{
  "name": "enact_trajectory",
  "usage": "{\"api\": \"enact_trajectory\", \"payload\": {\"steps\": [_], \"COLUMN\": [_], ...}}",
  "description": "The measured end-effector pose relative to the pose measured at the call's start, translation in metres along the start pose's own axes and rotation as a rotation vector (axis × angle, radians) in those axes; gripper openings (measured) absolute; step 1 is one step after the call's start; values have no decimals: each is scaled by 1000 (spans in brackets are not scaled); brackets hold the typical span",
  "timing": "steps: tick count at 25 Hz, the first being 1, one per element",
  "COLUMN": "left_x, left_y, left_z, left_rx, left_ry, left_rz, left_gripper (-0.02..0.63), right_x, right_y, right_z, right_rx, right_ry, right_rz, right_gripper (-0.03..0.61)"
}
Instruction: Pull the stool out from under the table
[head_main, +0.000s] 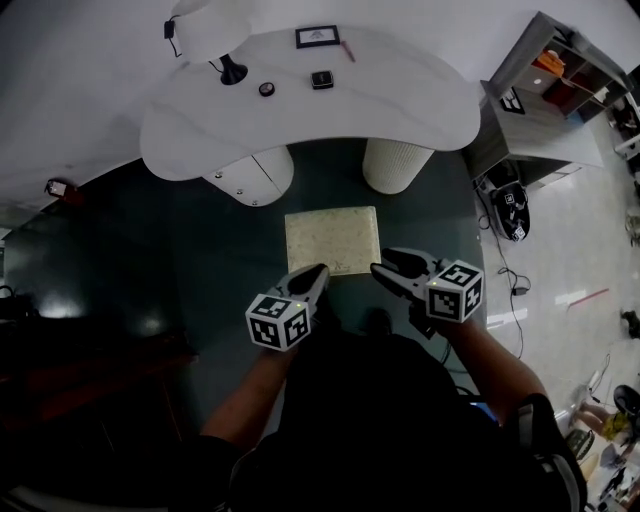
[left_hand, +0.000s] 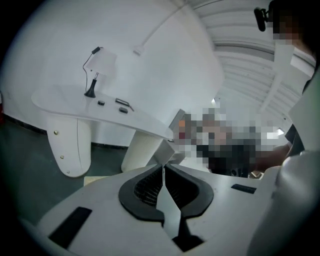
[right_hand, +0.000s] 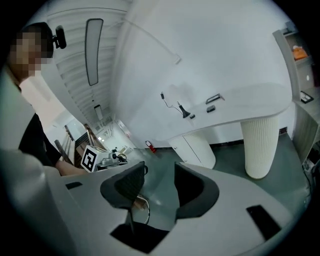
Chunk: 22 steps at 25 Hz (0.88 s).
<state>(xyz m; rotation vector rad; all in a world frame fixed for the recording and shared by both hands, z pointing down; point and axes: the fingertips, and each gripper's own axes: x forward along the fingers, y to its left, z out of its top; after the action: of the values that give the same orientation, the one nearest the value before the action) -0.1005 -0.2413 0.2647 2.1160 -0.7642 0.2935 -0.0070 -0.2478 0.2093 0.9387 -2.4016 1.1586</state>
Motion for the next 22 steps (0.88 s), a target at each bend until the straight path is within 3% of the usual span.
{"api": "enact_trajectory", "payload": {"steps": [6, 11, 14, 19, 22], "left_x": [-16, -45, -68, -107, -132], "left_y": [-102, -156, -168, -164, -158], "left_z": [20, 32, 43, 62, 67], "left_rx": [11, 140, 196, 175, 206], "left_ry": [-172, -232, -267, -320, -339], "left_rz": [45, 80, 111, 154, 178], "left_gripper": [21, 21, 21, 21, 21], "right_x": [-83, -126, -139, -143, -139], "right_y": [40, 78, 96, 124, 141], "right_z": [11, 20, 25, 40, 42], "right_rx": [-115, -236, -301, -315, -327], "right_ry": [-108, -180, -195, -228, -230], "right_rz": [62, 108, 118, 125, 119], "right_gripper": [116, 86, 70, 60, 53]}}
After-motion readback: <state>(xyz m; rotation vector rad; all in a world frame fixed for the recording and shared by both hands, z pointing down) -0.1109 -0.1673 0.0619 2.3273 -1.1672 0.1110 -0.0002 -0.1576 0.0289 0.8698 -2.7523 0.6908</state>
